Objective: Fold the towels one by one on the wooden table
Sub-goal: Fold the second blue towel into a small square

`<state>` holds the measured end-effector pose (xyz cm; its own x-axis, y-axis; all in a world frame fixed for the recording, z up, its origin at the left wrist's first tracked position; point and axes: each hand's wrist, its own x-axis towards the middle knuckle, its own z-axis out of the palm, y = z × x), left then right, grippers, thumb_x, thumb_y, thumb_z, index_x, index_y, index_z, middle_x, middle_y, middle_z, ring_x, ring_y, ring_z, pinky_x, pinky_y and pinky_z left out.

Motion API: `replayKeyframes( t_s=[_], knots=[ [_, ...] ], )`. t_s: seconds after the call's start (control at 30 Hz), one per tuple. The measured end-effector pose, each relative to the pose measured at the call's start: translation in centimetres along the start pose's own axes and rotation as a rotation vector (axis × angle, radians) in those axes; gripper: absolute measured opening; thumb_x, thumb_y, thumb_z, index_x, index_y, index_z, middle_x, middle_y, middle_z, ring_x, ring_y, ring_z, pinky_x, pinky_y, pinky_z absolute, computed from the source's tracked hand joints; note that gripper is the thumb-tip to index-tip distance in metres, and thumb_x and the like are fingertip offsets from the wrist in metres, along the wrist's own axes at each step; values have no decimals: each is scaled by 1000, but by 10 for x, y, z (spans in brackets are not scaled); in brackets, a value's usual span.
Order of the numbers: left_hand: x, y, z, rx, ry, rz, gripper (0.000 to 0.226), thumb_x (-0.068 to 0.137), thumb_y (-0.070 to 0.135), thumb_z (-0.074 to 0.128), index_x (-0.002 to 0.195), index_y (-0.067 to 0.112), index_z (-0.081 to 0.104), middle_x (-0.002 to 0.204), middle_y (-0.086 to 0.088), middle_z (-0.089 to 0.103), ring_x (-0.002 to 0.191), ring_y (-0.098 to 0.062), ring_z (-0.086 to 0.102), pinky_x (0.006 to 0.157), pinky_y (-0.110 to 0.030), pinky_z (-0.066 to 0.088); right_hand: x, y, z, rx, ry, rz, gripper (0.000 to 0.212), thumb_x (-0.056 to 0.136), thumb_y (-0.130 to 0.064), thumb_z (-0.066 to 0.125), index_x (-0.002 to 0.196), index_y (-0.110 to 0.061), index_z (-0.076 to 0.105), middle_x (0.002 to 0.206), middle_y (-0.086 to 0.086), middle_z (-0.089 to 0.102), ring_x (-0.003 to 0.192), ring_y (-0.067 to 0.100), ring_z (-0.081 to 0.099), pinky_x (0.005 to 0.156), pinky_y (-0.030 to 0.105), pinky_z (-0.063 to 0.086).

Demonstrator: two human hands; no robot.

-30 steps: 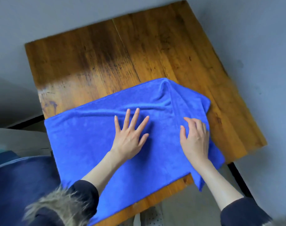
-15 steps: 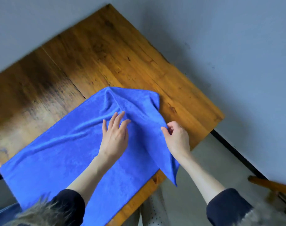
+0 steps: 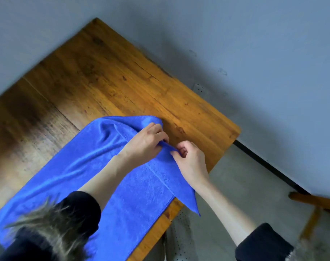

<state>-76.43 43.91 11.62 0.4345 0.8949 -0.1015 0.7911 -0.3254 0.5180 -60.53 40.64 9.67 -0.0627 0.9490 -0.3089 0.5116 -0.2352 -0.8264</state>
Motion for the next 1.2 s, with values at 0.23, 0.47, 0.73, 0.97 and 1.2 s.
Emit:
replayKeyframes(
  t_s=[0.23,0.47,0.73,0.97,1.2],
  knots=[
    [14,-6,-16,51,139,-53,22,68,-15,55,85,-2,60,87,-15,54,82,-30,50,72,-23,33,6,24,-11,-185,-93,153,47,85,-24,63,57,-24,25,51,-9,31,45,10,28,41,22,27],
    [29,-13,-40,162,244,-32,24,58,-14,53,72,4,47,83,-10,59,79,-30,47,58,-42,43,40,27,-61,-224,59,141,12,84,-30,64,77,-23,59,70,-7,59,68,17,54,55,23,35],
    [53,-20,-63,335,167,104,22,71,19,75,71,11,55,85,-4,64,94,-20,48,82,-32,27,93,12,-101,-318,171,191,28,86,-33,62,68,-12,56,56,0,48,58,22,48,46,26,30],
    [54,-50,-87,407,176,-112,12,84,18,65,94,12,62,93,-2,66,96,-26,57,82,-36,27,119,2,-106,-511,238,160,44,89,-42,56,59,-12,43,52,1,43,53,24,44,44,26,22],
    [85,-55,-120,398,372,-244,11,84,10,63,93,4,62,95,-12,61,93,-32,54,84,-42,30,150,-32,-138,-648,354,-8,38,96,-35,46,91,1,55,87,23,63,82,39,58,60,32,32]
  ],
)
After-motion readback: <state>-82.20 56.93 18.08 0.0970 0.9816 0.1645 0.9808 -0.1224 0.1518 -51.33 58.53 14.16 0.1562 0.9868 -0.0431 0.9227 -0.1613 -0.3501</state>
